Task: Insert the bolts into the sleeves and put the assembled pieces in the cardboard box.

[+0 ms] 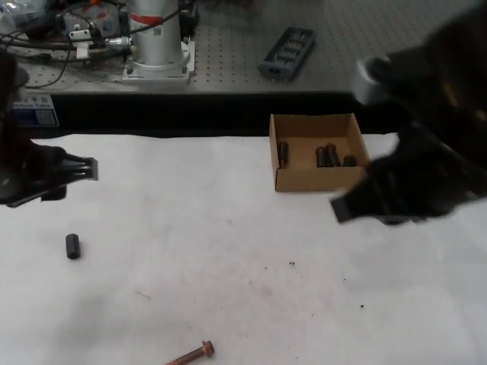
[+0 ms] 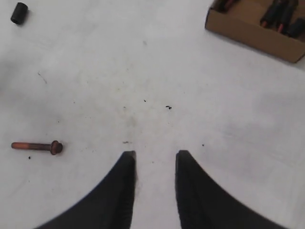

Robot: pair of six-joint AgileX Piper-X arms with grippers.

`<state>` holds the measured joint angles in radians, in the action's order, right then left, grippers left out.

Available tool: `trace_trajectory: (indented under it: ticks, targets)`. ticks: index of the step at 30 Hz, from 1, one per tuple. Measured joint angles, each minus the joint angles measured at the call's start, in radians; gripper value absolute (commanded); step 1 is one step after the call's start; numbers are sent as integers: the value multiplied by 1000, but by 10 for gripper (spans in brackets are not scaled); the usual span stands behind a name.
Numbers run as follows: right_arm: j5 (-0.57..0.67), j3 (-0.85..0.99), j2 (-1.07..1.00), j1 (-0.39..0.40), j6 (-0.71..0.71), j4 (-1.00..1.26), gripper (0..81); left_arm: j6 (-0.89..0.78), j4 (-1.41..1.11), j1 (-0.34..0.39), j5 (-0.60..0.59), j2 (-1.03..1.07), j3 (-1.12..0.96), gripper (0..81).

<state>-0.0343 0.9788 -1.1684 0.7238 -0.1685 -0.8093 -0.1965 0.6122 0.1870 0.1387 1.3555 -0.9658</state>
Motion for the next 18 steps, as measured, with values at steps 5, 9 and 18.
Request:
trace_trajectory:
  ticks: [5,9,18]
  targets:
    - [0,-90,84,-1,-66,0,366,-6,104,0,0,138,-107,433]
    - [0,-141,96,-1,-94,-4,364,-6,169,0,-22,218,-169,448]
    - [0,-159,96,-1,-107,-34,364,-144,203,0,-72,353,-210,447]
